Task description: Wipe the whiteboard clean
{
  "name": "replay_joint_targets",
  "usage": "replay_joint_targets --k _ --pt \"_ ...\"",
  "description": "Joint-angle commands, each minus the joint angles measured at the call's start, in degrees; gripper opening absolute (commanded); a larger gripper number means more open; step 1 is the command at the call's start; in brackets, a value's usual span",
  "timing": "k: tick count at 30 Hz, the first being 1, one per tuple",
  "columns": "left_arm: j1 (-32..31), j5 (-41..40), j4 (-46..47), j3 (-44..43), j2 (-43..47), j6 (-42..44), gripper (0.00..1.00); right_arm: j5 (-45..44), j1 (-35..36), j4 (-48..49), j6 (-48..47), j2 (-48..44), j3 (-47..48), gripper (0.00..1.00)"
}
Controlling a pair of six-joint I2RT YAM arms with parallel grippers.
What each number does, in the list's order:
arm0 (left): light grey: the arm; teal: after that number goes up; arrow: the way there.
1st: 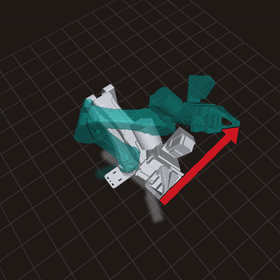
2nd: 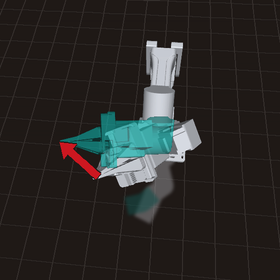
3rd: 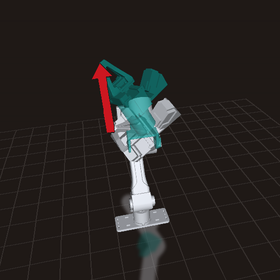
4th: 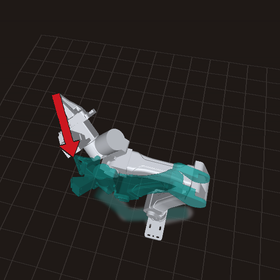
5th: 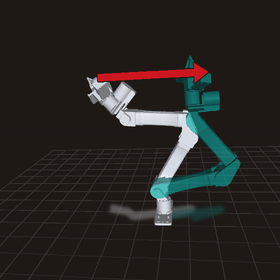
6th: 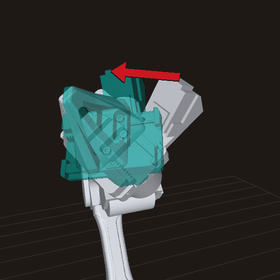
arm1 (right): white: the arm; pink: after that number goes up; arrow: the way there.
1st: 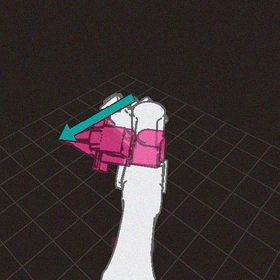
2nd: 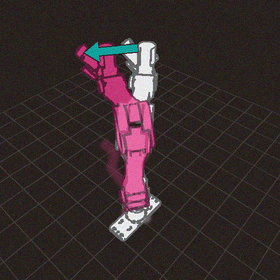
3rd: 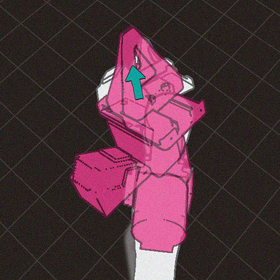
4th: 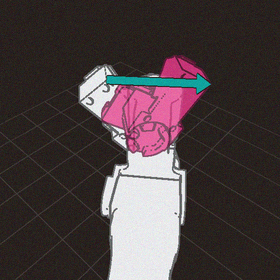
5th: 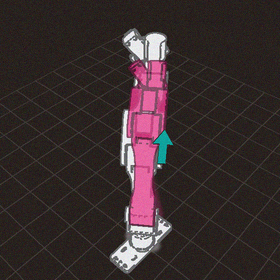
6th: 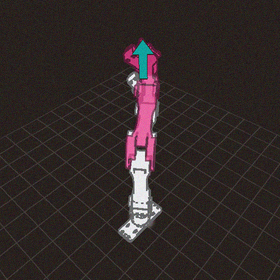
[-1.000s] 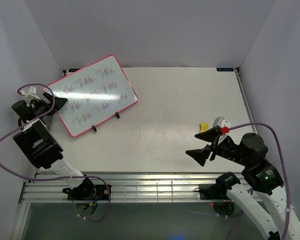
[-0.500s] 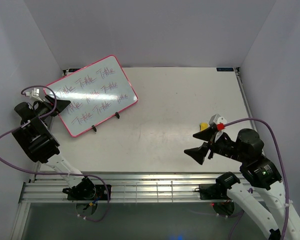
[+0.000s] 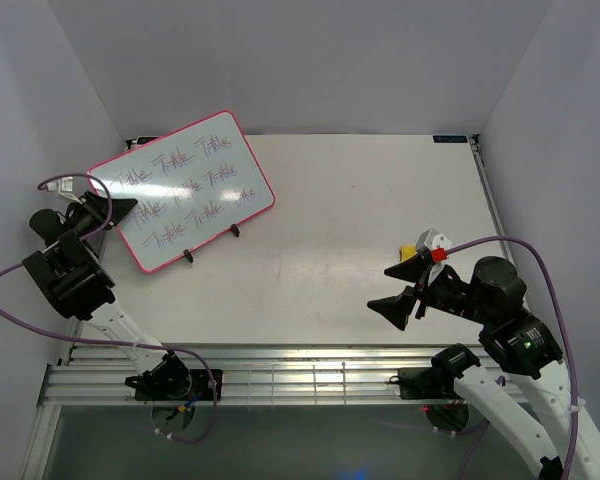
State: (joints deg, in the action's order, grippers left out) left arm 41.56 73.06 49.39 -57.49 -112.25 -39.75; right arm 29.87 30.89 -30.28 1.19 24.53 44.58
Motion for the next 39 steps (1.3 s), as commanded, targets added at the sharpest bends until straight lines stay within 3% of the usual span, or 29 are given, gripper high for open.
replay_joint_targets --k 1,2,4,5,11,14,16,20,39 --pt "0.62 3.41 16.5 1.42 -0.51 -10.59 0.59 0.46 0.66 0.75 -0.66 0.43 1.39 0.9" --pt "0.89 3.41 24.01 2.46 -1.04 -13.31 0.54 0.37 0.74 0.84 -0.66 0.43 1.3 0.9" --pt "1.41 3.84 30.21 2.74 -2.36 -20.61 0.42 0.28 0.83 0.93 -0.75 0.25 1.04 0.9" --pt "1.59 4.2 33.55 2.74 -3.58 -22.11 0.42 0.28 0.83 1.01 -0.66 0.16 1.04 0.9" --pt "1.86 4.2 32.88 3.27 -3.42 -21.25 0.33 0.1 0.92 0.84 -0.84 0.34 1.3 0.9" --pt "1.77 4.11 34.63 2.92 -3.24 -22.83 0.22 0.1 0.92 0.93 -0.84 0.34 1.3 0.9" --pt "1.86 3.94 35.95 2.92 -2.89 -23.88 0.2 0.1 0.92 0.93 -0.84 0.34 1.39 0.9" --pt "1.59 3.23 36.83 3.0 -1.4 -24.68 0.0 0.1 0.92 0.84 -0.75 0.51 1.48 0.9" --pt "-0.86 -4.41 38.24 0.01 10.02 -32.5 0.0 -0.33 1.01 0.4 -0.84 0.43 1.83 0.9"
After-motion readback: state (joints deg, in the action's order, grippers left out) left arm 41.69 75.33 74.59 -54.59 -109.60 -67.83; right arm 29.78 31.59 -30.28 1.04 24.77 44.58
